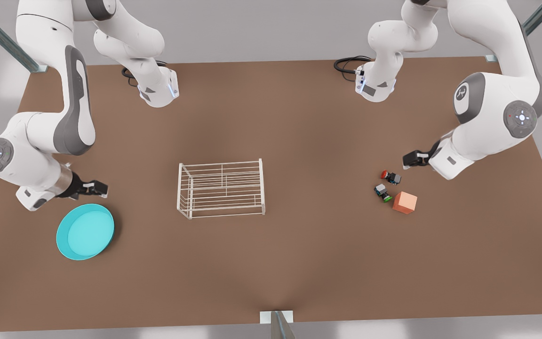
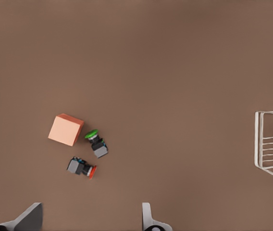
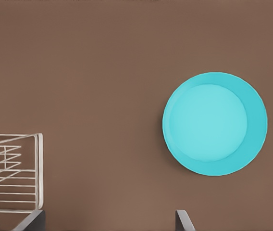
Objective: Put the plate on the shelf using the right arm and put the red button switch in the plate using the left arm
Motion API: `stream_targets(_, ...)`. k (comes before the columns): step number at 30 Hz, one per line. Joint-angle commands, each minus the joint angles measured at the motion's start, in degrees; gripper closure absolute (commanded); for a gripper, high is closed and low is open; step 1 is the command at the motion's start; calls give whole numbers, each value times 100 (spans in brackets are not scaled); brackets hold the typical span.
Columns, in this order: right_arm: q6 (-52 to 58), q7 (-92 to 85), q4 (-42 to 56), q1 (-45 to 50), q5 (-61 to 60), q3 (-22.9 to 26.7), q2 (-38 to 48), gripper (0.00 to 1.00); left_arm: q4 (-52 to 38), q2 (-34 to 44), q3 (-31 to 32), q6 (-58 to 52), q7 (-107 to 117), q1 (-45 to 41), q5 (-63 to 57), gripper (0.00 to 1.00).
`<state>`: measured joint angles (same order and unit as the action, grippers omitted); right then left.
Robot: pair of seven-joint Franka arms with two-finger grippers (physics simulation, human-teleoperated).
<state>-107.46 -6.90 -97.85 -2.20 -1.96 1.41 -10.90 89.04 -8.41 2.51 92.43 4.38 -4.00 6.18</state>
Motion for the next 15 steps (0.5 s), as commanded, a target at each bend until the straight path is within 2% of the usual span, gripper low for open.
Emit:
stream_targets(1,-337,-487,2,-9,-7,8,0,0,-9,-3,4,548,194,4,15,0)
stream_targets(3,-284,-645,64,-193,-24,61,-52,0,-9,-91,4,522,168,4,6,0)
stream_targets(7,-284,-1445,117,-711,-68,96,-123,0,78,-73,-13,-585,203,57,-38,0)
stream_targets(9,-100,-1673,213,-984,-68,70,-123,0,18,-126,-40,-437,212,74,24,0)
stream_targets(10,-91,-1796,292,-1019,-68,104,-227,0,-324,-275,-66,-340,177,188,50,0)
stream_targets(12,-91,-2218,933,-1300,-77,122,-1053,0,-457,-416,-48,-322,124,312,-29,0)
stream_targets(13,-134,-2332,1004,-1406,-541,105,-1370,0,-598,-416,-48,-322,133,320,-90,0)
stream_targets(15,-170,-2596,1417,-1679,-709,70,-2030,0,-607,-477,-48,-270,115,373,-82,0)
